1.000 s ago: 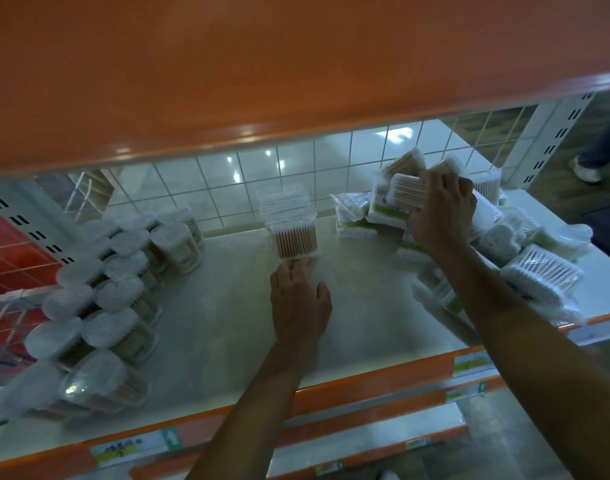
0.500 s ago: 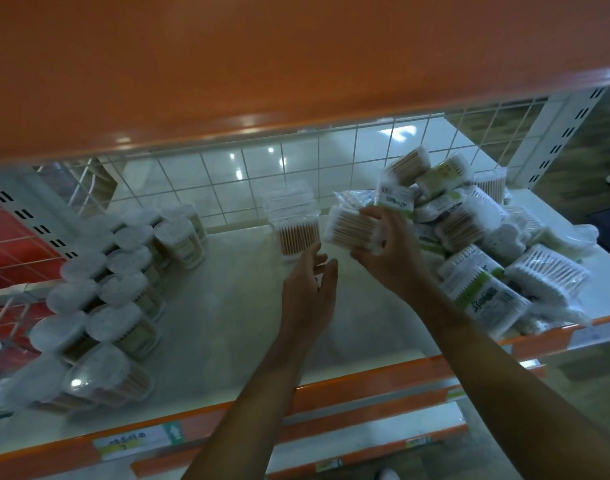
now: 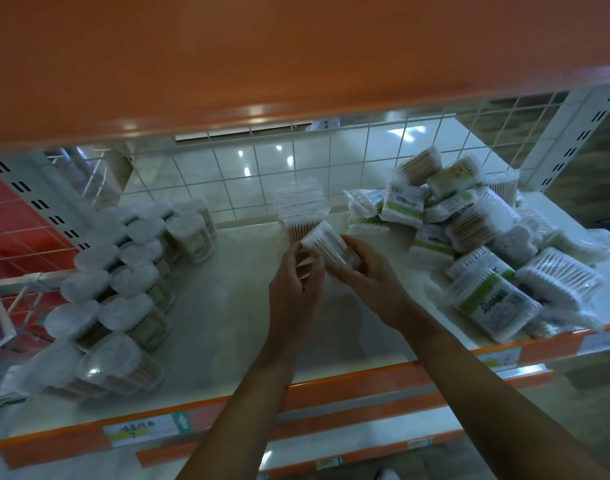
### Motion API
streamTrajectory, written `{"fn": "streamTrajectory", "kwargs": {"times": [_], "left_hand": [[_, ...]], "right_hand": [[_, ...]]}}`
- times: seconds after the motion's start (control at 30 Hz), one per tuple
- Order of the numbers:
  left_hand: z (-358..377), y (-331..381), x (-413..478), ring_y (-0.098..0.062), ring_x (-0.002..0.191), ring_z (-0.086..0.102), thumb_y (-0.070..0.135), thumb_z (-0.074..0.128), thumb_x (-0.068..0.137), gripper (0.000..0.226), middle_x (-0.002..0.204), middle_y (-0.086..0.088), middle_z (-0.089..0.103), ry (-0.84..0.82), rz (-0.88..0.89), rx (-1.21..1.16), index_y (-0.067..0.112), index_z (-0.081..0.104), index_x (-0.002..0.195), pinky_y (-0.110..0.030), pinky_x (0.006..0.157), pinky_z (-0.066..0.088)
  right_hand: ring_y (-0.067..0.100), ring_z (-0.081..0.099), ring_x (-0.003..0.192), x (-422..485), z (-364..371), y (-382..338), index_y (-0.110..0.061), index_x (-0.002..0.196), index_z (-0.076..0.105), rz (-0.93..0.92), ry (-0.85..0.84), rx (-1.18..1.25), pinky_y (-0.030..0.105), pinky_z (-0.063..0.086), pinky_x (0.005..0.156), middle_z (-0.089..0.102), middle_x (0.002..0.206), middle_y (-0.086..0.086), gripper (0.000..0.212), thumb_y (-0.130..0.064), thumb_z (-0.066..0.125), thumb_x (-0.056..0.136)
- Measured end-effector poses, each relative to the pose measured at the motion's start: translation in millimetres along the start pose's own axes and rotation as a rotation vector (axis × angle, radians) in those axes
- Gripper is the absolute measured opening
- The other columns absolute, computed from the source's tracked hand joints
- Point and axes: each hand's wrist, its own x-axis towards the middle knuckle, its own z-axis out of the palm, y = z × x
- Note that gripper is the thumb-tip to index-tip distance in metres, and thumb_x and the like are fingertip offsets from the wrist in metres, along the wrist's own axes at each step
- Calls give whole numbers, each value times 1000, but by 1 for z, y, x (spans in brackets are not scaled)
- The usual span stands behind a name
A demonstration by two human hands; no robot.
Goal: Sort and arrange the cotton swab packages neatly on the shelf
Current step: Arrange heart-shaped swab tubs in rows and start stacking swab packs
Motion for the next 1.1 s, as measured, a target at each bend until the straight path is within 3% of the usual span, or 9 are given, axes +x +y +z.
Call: {"fn": "streamTrajectory", "kwargs": {"times": [0.17, 0.3, 0.4, 0.5, 0.67, 0.73, 0.87, 0.97, 1.1], "left_hand": [[-8, -13, 0, -2, 109, 57, 14, 69, 82, 63, 129, 4, 53, 15, 109, 27, 14, 41, 139, -17, 83, 50], [-10, -22, 0, -21, 136, 33, 3, 72, 71, 82, 145, -11, 34, 3, 370, 260, 11, 33, 142, -13, 103, 34], [-10, -22, -3, -23, 139, 28, 6, 72, 72, 83, 150, -12, 28, -52, 417, 332, 21, 29, 142, -19, 102, 35], [-9, -25, -4, -25, 133, 35, 8, 73, 75, 75, 145, -14, 34, -34, 422, 323, 22, 35, 137, -27, 100, 39], [-13, -30, -1, -9, 110, 46, 19, 78, 75, 63, 125, -11, 52, 54, 331, 294, 5, 50, 129, -1, 89, 34], [-15, -27, -1, -3, 99, 48, 33, 75, 77, 59, 119, -4, 56, 80, 204, 299, 10, 52, 126, -5, 78, 38], [-20, -27, -2, -11, 82, 59, 62, 55, 78, 51, 95, 6, 63, 118, 29, 307, 20, 58, 107, -22, 67, 45], [-27, -29, -3, -10, 76, 56, 59, 54, 81, 45, 88, 7, 61, 122, -6, 282, 20, 58, 101, -20, 64, 39], [-37, -28, -7, -9, 73, 56, 56, 53, 85, 38, 83, 7, 62, 130, 5, 261, 20, 58, 97, -20, 61, 38]], "right_hand": [[21, 60, 103, -2, 1, -1, -14, 132, 46, 124, -35, 211, 33, 54, 78, 54, 120, 8, 56, -30, 60, 80], [18, 60, 86, -1, 4, -4, -12, 117, 51, 189, -48, 245, 29, 49, 63, 58, 108, 10, 38, -32, 58, 86], [18, 60, 70, 0, 5, -7, -4, 107, 53, 171, -71, 249, 26, 47, 53, 59, 92, 13, 31, -32, 49, 94], [19, 60, 64, 1, 6, -14, 1, 107, 54, 174, -100, 215, 28, 48, 51, 61, 88, 16, 51, -47, 45, 90], [20, 61, 66, 3, 9, -23, -6, 111, 53, 139, -105, 195, 30, 51, 56, 63, 89, 16, 49, -48, 41, 90], [17, 62, 69, 5, 12, -25, -12, 114, 52, 104, -99, 133, 30, 50, 57, 63, 92, 9, 42, -47, 46, 92], [11, 65, 85, 10, 20, -28, -19, 126, 48, -98, -85, -102, 23, 53, 62, 60, 111, -5, 45, -37, 57, 85], [7, 63, 89, 14, 29, -30, -22, 129, 50, -189, -89, -249, 22, 55, 66, 56, 119, -3, 46, -21, 66, 86], [-1, 59, 90, 21, 44, -33, -23, 126, 56, -151, -70, -299, 16, 52, 72, 55, 114, -10, 34, -21, 58, 91]]}}
